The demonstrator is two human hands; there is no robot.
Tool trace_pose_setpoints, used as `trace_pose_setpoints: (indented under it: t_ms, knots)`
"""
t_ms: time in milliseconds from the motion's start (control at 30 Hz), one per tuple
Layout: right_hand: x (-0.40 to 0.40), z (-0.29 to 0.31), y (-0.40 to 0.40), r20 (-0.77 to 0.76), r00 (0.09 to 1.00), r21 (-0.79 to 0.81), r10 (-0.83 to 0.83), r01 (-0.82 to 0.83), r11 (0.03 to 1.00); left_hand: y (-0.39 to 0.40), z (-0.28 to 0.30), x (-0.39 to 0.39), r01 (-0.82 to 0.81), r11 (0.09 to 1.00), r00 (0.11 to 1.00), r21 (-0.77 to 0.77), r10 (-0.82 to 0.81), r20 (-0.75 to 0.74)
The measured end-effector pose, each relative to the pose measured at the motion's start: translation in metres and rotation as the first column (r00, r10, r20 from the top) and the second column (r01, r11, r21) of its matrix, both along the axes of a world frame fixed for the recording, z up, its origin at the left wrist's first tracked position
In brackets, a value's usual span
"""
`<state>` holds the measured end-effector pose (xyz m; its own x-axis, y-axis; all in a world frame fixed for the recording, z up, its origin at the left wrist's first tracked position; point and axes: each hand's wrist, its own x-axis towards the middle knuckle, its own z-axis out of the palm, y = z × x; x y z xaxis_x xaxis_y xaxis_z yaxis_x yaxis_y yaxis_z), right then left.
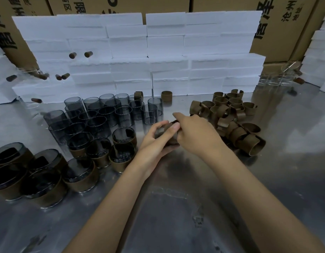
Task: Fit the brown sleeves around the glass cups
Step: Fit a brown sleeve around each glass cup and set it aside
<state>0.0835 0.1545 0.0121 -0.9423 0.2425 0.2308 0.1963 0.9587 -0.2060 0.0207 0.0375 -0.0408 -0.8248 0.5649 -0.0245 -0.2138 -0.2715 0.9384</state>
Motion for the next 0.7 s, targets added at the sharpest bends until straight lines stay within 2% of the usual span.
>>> trace_pose_setpoints:
  t_ms: [67,133,200,267,300,367,500,700]
  knots:
    - [0.002,0.001,0.003,0.003,1.0,-0.108,-0.004,0.005,0.994,-0.001,0.0,-0.002,-0.005,1.0,0.999,0.017,0.004,0.035]
    - [0.0,0.004,0.011,0.038,0.999,-0.393,-0.006,0.021,0.919,-0.002,-0.001,-0.005,-0.01,0.998,0.996,0.061,0.005,0.087]
    - [-0.006,0.002,0.018,0.072,0.997,-0.718,-0.012,0.06,0.694,-0.003,0.0,-0.007,-0.033,0.995,0.989,0.096,0.019,0.149]
    - [-0.013,-0.004,0.018,0.065,0.996,-0.864,-0.061,0.087,0.495,-0.002,0.001,-0.007,-0.054,0.994,0.984,0.1,0.036,0.175]
    - [-0.017,-0.01,0.016,0.05,0.995,-0.893,-0.083,0.081,0.442,-0.002,0.001,-0.007,-0.052,0.994,0.986,0.094,0.036,0.164]
    - [-0.02,-0.026,0.01,0.036,0.995,-0.909,-0.096,0.072,0.41,-0.001,0.0,-0.005,-0.028,0.997,0.993,0.073,0.019,0.116]
    - [-0.022,-0.035,0.002,-0.006,0.999,-0.905,-0.049,0.015,0.424,-0.001,-0.001,-0.004,-0.044,0.998,0.997,0.043,0.041,0.068]
    - [-0.024,-0.04,-0.004,-0.061,0.986,-0.902,-0.154,0.012,0.431,-0.002,-0.004,-0.009,-0.057,0.998,0.996,0.038,0.054,0.068]
